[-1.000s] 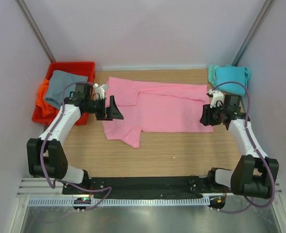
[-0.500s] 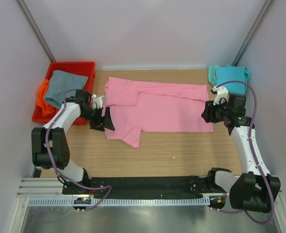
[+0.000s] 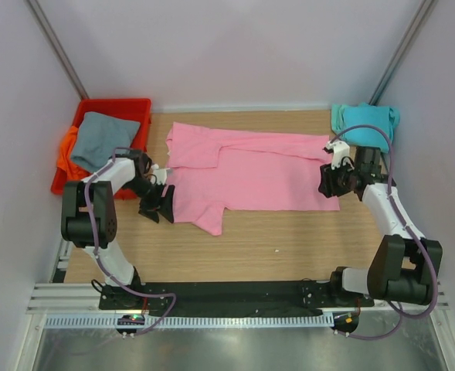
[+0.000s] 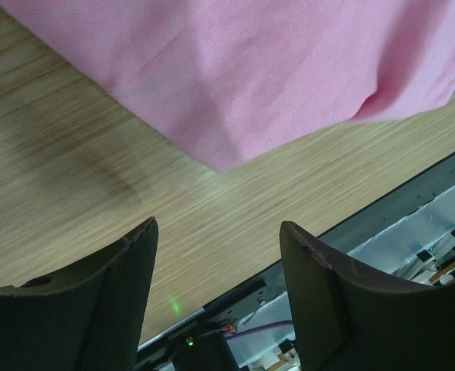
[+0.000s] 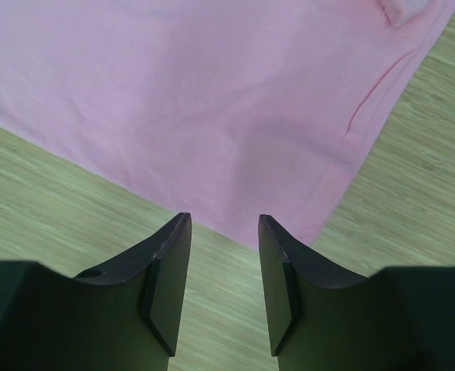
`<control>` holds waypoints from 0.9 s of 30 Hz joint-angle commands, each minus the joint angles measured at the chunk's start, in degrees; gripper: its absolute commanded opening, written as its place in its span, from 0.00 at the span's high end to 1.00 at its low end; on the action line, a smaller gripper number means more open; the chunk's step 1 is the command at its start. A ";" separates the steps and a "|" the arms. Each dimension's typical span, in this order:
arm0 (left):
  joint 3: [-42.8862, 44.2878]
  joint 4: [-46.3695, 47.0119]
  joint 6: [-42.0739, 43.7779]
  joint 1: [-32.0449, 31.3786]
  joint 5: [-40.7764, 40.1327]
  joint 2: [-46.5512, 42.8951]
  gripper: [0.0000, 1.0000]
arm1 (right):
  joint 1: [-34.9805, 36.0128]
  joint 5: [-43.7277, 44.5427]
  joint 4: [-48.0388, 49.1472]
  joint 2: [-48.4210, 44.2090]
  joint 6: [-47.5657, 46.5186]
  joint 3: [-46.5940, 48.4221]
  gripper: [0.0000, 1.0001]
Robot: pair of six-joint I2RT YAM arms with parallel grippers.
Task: Fold and stack the t-shirts
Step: Fold the tshirt
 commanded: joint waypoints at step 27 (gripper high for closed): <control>8.08 -4.04 3.60 -3.84 8.22 10.50 0.77 | 0.18 0.57 12.08 18.57 -1.24 -0.41 0.55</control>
